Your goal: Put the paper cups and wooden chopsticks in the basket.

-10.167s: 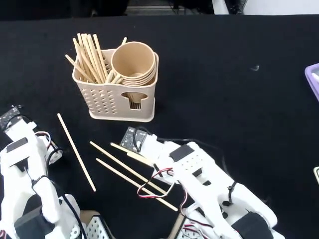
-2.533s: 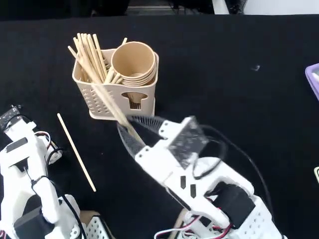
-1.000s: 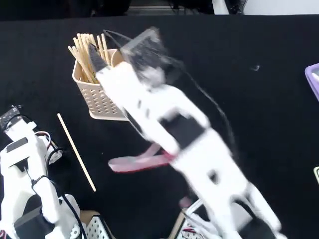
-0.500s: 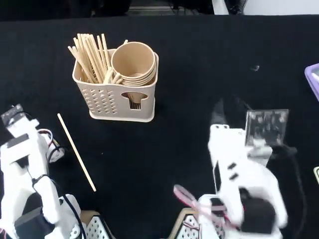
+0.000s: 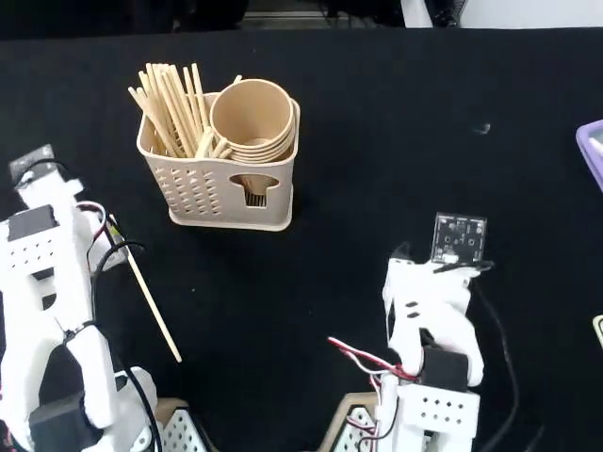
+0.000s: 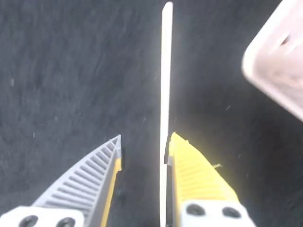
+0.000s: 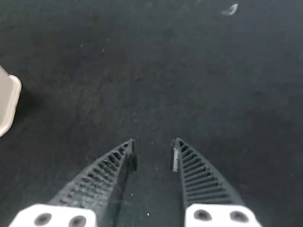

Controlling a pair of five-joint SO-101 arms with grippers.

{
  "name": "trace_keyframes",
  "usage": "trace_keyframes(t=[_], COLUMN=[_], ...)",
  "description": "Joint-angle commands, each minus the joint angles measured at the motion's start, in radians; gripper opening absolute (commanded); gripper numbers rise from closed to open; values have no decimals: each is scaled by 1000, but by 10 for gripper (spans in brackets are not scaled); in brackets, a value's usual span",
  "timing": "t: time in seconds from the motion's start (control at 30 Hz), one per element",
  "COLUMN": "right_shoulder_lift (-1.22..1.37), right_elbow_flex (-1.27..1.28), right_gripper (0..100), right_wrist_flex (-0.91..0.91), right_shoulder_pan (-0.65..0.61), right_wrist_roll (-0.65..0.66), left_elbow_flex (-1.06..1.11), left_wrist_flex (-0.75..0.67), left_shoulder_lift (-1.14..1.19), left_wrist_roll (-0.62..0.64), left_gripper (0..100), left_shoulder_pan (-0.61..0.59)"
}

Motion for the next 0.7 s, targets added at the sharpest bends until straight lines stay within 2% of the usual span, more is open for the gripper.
trace_keyframes(t=[0.0,0.1,0.2,0.33,0.6,0.67], right_shoulder_lift=[-114,-174,-222,-222,-219,-219], right_elbow_flex=[73,88,87,87,87,87], right_gripper=[126,126,125,124,124,124], right_wrist_flex=[-25,8,92,115,115,115], right_shoulder_pan=[15,-12,-66,-115,-115,-117], right_wrist_roll=[-8,5,81,109,110,110], left_elbow_flex=[68,188,260,193,-16,-70], left_wrist_flex=[-173,-334,-445,-428,-393,-344], left_shoulder_lift=[-20,-20,3,121,443,506], left_wrist_roll=[8,8,8,9,8,8], left_gripper=[176,176,202,220,220,220], left_shoulder_pan=[22,18,21,21,13,12])
